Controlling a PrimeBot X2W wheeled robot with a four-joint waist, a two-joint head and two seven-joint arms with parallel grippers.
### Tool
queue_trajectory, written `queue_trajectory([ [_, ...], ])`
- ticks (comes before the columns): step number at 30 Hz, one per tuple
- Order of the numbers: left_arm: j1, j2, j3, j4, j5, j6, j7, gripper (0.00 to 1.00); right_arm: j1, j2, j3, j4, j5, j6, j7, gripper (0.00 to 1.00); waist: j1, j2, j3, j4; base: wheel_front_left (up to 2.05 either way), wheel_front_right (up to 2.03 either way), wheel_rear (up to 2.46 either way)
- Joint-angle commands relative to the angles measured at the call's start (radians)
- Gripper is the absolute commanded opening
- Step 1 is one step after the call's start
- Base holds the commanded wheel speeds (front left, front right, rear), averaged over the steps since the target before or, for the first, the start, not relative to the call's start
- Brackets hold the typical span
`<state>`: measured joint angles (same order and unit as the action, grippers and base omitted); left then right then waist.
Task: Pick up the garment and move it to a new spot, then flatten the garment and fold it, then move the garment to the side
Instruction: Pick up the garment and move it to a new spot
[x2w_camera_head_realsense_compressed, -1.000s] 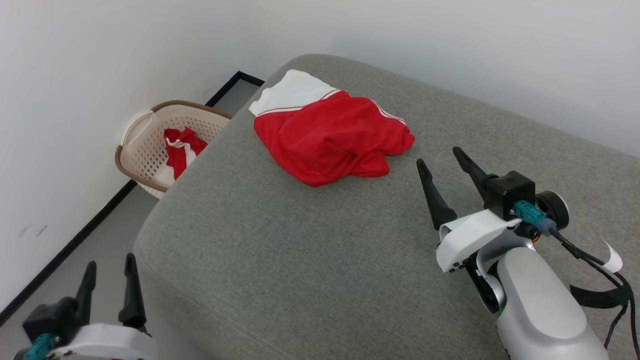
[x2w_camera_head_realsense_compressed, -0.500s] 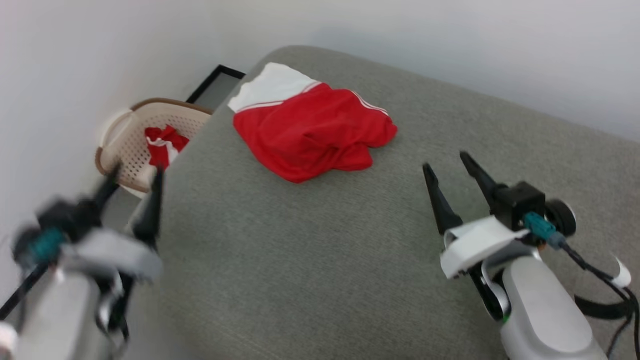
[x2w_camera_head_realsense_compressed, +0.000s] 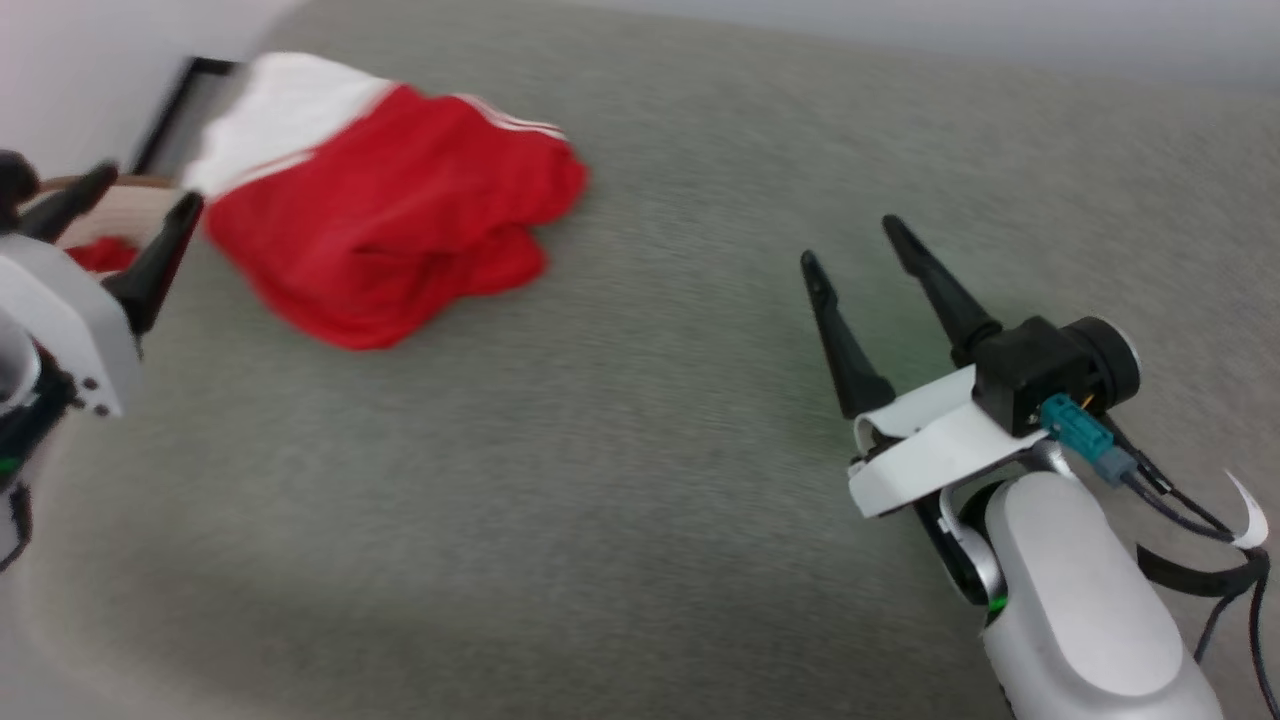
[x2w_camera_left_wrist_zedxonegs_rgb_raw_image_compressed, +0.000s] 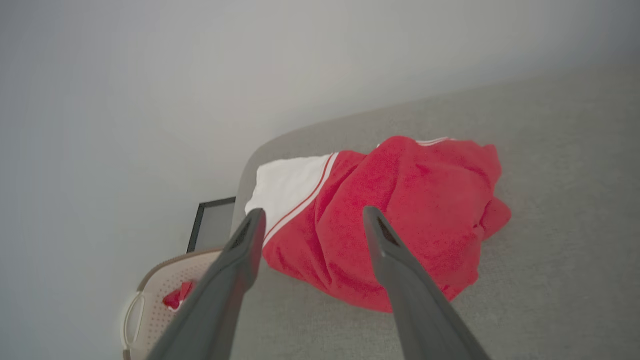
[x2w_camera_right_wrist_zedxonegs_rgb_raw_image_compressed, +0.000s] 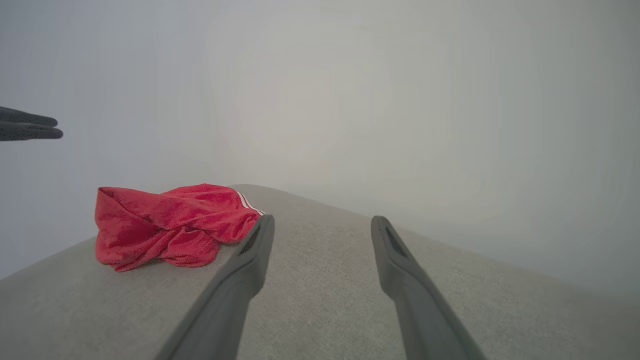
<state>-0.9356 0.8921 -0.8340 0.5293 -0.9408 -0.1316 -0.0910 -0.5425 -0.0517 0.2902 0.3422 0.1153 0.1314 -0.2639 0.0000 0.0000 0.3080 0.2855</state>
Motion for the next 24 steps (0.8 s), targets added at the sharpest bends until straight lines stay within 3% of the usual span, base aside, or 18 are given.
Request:
queue_trajectory([
  [1,-0.032,0.038,-0.086,-0.026,-0.118,0.002,0.099,1.00,0.014,0.003,0.015,-0.025,0.007,-0.001,-0.001,1.00,0.0000,0.0000,0.167,-0.224,0.00,0.00,0.00],
  [6,-0.116,0.171,-0.222,-0.130,-0.353,0.002,0.293,1.00,0.031,0.003,0.040,-0.084,0.018,-0.001,-0.001,1.00,0.0000,0.0000,0.196,-0.281,0.00,0.00,0.00],
  [15,-0.182,0.275,-0.336,-0.127,-0.451,0.002,0.351,1.00,0.022,0.002,0.091,-0.174,0.023,-0.001,-0.001,1.00,0.0000,0.0000,0.287,-0.371,0.00,0.00,0.00],
  [24,-0.141,0.253,-0.433,-0.072,-0.500,0.004,0.393,1.00,0.072,0.003,0.120,-0.245,-0.011,-0.001,-0.001,1.00,0.0000,0.0000,0.316,-0.413,0.00,0.00,0.00],
])
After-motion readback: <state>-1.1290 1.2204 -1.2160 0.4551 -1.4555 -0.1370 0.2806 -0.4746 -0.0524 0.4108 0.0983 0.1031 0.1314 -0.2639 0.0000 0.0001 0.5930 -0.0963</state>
